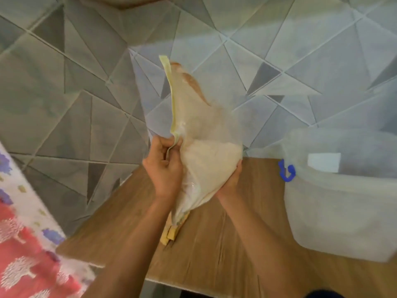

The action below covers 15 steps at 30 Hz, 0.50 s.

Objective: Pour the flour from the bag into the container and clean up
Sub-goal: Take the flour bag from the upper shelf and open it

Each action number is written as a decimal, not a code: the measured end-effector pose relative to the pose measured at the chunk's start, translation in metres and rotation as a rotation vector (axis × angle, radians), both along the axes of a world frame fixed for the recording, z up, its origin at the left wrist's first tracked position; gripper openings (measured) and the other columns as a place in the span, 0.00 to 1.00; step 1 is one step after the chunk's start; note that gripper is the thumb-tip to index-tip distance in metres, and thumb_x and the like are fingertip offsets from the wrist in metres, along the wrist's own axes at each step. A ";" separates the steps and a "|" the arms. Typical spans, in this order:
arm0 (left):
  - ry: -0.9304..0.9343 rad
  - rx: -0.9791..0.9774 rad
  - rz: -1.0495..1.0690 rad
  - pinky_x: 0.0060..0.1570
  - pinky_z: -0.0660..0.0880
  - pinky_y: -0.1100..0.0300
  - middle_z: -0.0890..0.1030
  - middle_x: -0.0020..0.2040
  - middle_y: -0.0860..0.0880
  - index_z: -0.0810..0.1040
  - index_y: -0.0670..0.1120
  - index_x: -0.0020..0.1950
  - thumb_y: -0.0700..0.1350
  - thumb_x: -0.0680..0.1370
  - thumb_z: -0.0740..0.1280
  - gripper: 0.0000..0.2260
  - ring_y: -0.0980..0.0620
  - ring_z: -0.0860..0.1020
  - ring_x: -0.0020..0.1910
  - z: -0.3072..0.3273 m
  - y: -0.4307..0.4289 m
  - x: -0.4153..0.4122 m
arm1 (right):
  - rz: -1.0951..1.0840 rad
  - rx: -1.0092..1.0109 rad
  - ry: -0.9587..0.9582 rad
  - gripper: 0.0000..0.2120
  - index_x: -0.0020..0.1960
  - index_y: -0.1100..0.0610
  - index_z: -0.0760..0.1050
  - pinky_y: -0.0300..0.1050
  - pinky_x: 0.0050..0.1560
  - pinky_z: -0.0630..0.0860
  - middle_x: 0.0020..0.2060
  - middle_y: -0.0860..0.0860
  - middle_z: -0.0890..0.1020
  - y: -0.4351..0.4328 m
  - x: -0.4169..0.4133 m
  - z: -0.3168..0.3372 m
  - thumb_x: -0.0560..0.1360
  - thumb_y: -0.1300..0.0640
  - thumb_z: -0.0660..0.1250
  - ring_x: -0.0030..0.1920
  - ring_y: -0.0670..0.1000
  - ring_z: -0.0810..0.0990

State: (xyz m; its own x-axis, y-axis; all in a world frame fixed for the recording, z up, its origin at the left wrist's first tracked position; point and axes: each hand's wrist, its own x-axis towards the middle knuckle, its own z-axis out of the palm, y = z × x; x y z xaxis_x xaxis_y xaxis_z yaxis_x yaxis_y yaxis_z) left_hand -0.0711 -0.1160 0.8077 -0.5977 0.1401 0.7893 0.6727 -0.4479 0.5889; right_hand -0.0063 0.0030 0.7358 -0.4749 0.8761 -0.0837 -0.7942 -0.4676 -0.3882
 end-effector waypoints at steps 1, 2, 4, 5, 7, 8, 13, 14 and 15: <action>-0.021 -0.036 -0.014 0.36 0.72 0.61 0.79 0.34 0.66 0.72 0.50 0.37 0.37 0.74 0.69 0.11 0.67 0.75 0.34 -0.013 0.009 -0.004 | -0.013 -0.034 -0.010 0.26 0.64 0.51 0.71 0.43 0.43 0.76 0.46 0.50 0.85 0.008 -0.001 -0.015 0.78 0.39 0.46 0.50 0.55 0.78; -0.028 -0.067 -0.018 0.37 0.72 0.62 0.79 0.35 0.68 0.72 0.50 0.38 0.36 0.73 0.69 0.11 0.68 0.76 0.35 -0.024 0.018 -0.008 | -0.023 -0.054 -0.020 0.25 0.61 0.51 0.73 0.45 0.46 0.75 0.44 0.49 0.86 0.016 -0.003 -0.029 0.78 0.39 0.46 0.50 0.55 0.78; -0.044 -0.118 -0.016 0.39 0.73 0.63 0.79 0.36 0.67 0.72 0.49 0.38 0.33 0.72 0.68 0.12 0.68 0.76 0.36 -0.044 0.037 -0.012 | -0.029 -0.083 -0.053 0.25 0.58 0.50 0.74 0.48 0.50 0.74 0.45 0.49 0.86 0.029 -0.004 -0.052 0.78 0.38 0.46 0.52 0.56 0.78; -0.052 -0.132 -0.027 0.39 0.73 0.63 0.79 0.36 0.66 0.72 0.49 0.38 0.31 0.72 0.68 0.13 0.67 0.76 0.36 -0.051 0.044 -0.013 | -0.037 -0.097 -0.076 0.25 0.59 0.50 0.74 0.48 0.50 0.74 0.46 0.49 0.86 0.035 -0.005 -0.062 0.77 0.37 0.46 0.53 0.56 0.78; -0.081 -0.175 -0.040 0.38 0.74 0.60 0.78 0.35 0.64 0.71 0.51 0.37 0.31 0.72 0.68 0.15 0.64 0.75 0.35 -0.066 0.054 -0.013 | -0.051 -0.122 -0.147 0.25 0.59 0.49 0.73 0.47 0.49 0.75 0.46 0.48 0.86 0.045 -0.002 -0.078 0.78 0.37 0.45 0.52 0.55 0.79; -0.098 -0.207 -0.031 0.37 0.74 0.57 0.78 0.35 0.64 0.71 0.53 0.37 0.31 0.72 0.68 0.17 0.62 0.75 0.33 -0.072 0.057 -0.012 | -0.060 -0.121 -0.178 0.24 0.57 0.49 0.74 0.46 0.47 0.75 0.45 0.48 0.86 0.048 0.001 -0.082 0.78 0.38 0.45 0.51 0.53 0.79; -0.080 -0.271 -0.009 0.36 0.74 0.52 0.77 0.35 0.63 0.71 0.54 0.39 0.31 0.72 0.67 0.18 0.57 0.73 0.31 -0.092 0.058 -0.005 | -0.049 -0.071 -0.423 0.16 0.58 0.50 0.70 0.46 0.50 0.78 0.51 0.46 0.77 0.068 0.012 -0.102 0.82 0.48 0.46 0.48 0.45 0.76; -0.070 -0.281 -0.009 0.34 0.72 0.57 0.76 0.35 0.63 0.71 0.53 0.40 0.30 0.73 0.67 0.17 0.59 0.72 0.31 -0.092 0.055 -0.003 | -0.044 -0.059 -0.456 0.17 0.59 0.50 0.71 0.45 0.47 0.78 0.53 0.47 0.78 0.072 0.016 -0.104 0.82 0.47 0.47 0.49 0.46 0.77; -0.068 -0.294 -0.011 0.32 0.71 0.59 0.76 0.35 0.63 0.70 0.53 0.40 0.30 0.73 0.66 0.17 0.61 0.71 0.30 -0.092 0.050 0.000 | -0.034 -0.048 -0.477 0.19 0.60 0.51 0.72 0.44 0.47 0.78 0.55 0.50 0.78 0.074 0.018 -0.104 0.81 0.45 0.48 0.52 0.49 0.78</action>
State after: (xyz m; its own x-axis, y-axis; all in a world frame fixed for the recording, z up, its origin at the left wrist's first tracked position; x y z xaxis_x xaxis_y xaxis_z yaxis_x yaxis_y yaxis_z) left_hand -0.0711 -0.0656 0.7154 -0.6449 0.3637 0.6722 0.6234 -0.2583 0.7380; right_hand 0.0118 0.0770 0.6319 -0.3446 0.8802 -0.3262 -0.5481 -0.4708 -0.6913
